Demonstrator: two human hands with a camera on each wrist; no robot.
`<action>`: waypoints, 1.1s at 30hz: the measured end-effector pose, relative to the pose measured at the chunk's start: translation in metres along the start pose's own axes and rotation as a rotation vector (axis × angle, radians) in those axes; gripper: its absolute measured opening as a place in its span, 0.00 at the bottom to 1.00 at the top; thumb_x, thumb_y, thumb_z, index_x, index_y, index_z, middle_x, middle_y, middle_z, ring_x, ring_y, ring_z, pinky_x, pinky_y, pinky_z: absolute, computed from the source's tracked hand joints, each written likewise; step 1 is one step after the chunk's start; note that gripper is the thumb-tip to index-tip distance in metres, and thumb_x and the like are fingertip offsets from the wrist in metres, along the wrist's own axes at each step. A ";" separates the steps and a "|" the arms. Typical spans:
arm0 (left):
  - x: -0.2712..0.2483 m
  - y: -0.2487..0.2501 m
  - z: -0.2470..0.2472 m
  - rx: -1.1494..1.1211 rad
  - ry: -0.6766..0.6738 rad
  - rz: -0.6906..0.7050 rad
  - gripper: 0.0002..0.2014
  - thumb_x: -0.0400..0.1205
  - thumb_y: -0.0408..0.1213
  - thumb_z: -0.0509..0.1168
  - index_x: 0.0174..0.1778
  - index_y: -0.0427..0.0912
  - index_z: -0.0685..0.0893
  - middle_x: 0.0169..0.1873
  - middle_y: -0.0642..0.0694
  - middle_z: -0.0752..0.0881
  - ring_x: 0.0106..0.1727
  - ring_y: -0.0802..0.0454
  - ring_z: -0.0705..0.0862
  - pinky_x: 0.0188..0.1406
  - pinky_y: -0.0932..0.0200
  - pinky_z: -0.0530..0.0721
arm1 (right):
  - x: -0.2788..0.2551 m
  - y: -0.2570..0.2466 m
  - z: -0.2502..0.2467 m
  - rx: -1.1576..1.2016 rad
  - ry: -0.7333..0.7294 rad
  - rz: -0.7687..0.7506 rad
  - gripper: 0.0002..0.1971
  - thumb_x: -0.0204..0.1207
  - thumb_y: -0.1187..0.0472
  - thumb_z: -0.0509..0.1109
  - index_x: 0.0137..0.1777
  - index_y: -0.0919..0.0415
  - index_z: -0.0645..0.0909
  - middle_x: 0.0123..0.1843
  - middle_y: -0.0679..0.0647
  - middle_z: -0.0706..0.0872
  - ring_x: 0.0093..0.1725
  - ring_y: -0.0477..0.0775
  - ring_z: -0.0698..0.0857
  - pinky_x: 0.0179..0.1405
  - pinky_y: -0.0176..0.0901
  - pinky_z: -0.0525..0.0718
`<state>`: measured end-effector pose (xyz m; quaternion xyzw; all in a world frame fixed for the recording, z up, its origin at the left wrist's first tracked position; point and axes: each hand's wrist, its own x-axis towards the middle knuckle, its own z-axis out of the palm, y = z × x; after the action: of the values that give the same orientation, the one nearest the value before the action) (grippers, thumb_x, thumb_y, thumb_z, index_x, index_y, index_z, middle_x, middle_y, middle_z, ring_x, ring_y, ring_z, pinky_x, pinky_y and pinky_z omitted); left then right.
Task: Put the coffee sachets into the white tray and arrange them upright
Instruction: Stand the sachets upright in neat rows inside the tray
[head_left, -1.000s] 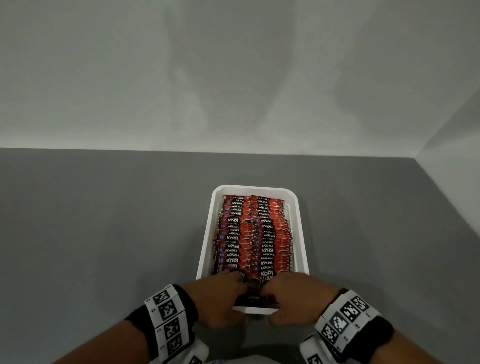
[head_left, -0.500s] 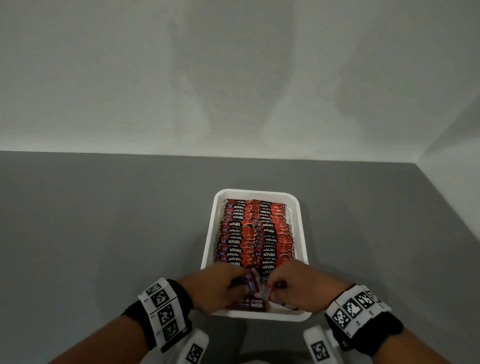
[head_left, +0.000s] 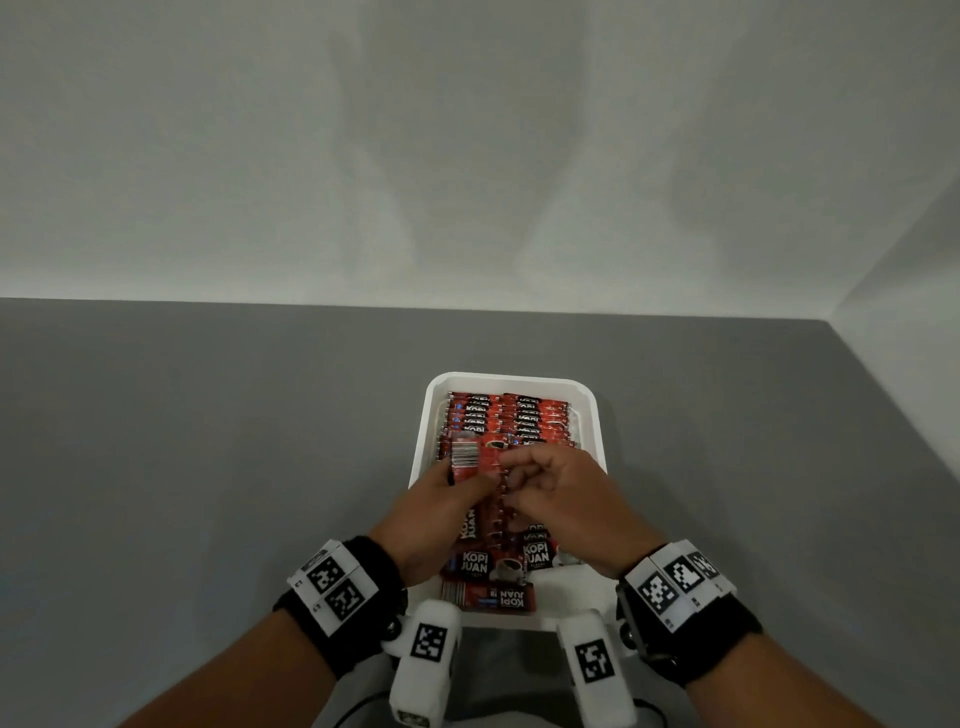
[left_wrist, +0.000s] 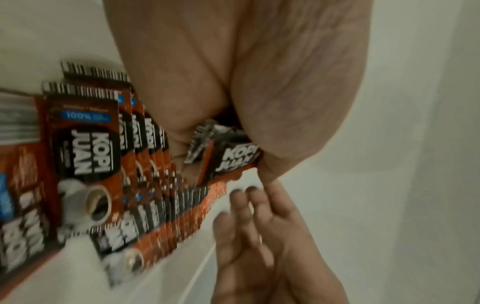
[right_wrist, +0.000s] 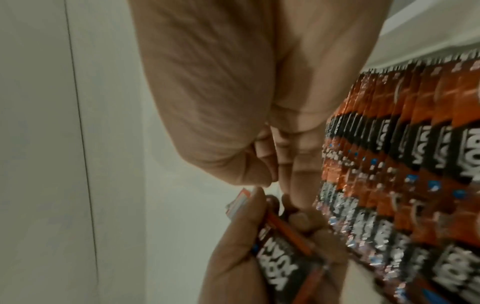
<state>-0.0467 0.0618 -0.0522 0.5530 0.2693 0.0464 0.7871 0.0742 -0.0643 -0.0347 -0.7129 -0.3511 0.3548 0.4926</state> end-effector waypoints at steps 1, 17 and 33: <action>0.001 0.000 -0.008 0.092 0.038 0.008 0.12 0.88 0.30 0.63 0.64 0.42 0.86 0.56 0.37 0.91 0.58 0.35 0.90 0.63 0.33 0.87 | -0.002 0.003 -0.001 -0.136 -0.043 -0.001 0.16 0.76 0.73 0.71 0.57 0.54 0.89 0.44 0.46 0.90 0.44 0.48 0.91 0.48 0.44 0.92; -0.010 -0.013 -0.017 1.193 -0.375 0.097 0.17 0.85 0.29 0.60 0.69 0.45 0.80 0.64 0.47 0.85 0.65 0.50 0.83 0.69 0.53 0.81 | -0.026 0.034 0.011 -0.921 -0.733 0.068 0.31 0.76 0.35 0.61 0.70 0.56 0.81 0.64 0.54 0.84 0.61 0.57 0.83 0.65 0.57 0.84; -0.001 -0.028 -0.028 1.195 -0.264 0.141 0.15 0.84 0.39 0.61 0.68 0.49 0.79 0.64 0.50 0.86 0.63 0.51 0.86 0.64 0.53 0.86 | -0.031 0.032 -0.008 -0.641 -0.536 0.051 0.08 0.84 0.57 0.69 0.55 0.52 0.90 0.49 0.44 0.90 0.47 0.39 0.86 0.49 0.34 0.83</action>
<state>-0.0673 0.0743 -0.0833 0.9161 0.1116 -0.1295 0.3627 0.0698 -0.1029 -0.0584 -0.7211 -0.5418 0.4124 0.1281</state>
